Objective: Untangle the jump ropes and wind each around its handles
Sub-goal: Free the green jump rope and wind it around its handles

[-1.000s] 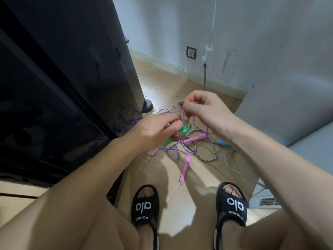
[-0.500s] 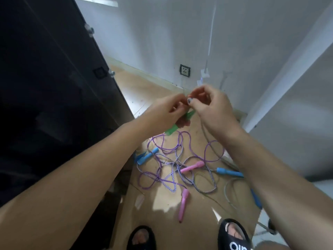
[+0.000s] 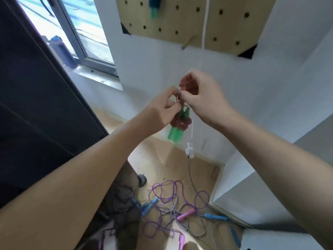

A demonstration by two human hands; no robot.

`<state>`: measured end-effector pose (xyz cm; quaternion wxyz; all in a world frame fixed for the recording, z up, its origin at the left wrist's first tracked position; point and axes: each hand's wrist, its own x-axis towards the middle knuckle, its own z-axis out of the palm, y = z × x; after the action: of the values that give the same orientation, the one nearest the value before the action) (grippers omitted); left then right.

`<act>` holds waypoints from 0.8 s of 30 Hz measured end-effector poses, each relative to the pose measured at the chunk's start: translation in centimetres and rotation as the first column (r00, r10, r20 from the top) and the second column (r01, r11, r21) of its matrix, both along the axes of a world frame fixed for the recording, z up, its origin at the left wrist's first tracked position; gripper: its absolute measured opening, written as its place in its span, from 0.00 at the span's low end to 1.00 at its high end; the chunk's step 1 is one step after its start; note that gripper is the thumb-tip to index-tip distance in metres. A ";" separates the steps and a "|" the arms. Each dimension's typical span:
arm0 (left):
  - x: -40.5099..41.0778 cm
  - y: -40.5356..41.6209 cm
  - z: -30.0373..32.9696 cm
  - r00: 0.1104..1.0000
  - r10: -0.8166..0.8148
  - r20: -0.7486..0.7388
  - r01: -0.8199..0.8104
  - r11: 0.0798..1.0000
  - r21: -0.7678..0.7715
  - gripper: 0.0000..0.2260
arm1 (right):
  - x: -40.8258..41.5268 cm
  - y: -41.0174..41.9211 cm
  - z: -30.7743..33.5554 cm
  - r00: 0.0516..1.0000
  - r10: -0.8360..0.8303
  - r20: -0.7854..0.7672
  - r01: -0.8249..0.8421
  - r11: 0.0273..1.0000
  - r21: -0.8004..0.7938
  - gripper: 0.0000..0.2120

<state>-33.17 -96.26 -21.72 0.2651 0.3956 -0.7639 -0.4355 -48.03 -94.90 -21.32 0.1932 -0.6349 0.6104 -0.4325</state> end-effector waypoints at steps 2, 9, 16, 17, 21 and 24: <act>-0.4 -1.1 5.9 0.999 -0.003 -0.050 0.003 1.000 0.011 0.04 | 0.3 -1.3 5.5 1.000 -0.004 0.019 0.004 1.000 -0.030 0.06; -1.4 -6.7 17.5 0.994 0.107 0.012 -0.105 0.989 -0.107 0.08 | -0.9 -4.3 17.0 0.993 -0.083 0.086 0.085 0.996 -0.010 0.07; -4.1 -10.8 20.2 0.966 0.258 0.033 -0.250 0.955 -0.160 0.04 | -3.8 -8.5 18.8 0.992 -0.069 0.108 0.048 0.981 0.187 0.06; -4.6 -11.3 20.3 0.963 0.266 0.036 -0.258 0.954 -0.152 0.04 | -4.1 -9.0 18.8 0.994 -0.082 0.071 0.067 0.980 0.189 0.06; -5.3 -13.7 20.1 0.948 0.317 0.007 -0.312 0.935 -0.172 0.01 | -4.6 -11.7 19.2 0.995 -0.078 -0.070 0.086 0.990 0.110 0.06; -5.0 -15.8 20.2 0.924 0.381 0.037 -0.372 0.916 -0.151 0.06 | -4.3 -13.5 19.3 0.997 -0.027 -0.071 0.033 0.996 0.079 0.05</act>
<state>-38.16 -112.09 -1.54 0.3458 0.5296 -0.7107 -0.3081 -52.37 -108.44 -2.02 0.1905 -0.6321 0.6432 -0.3879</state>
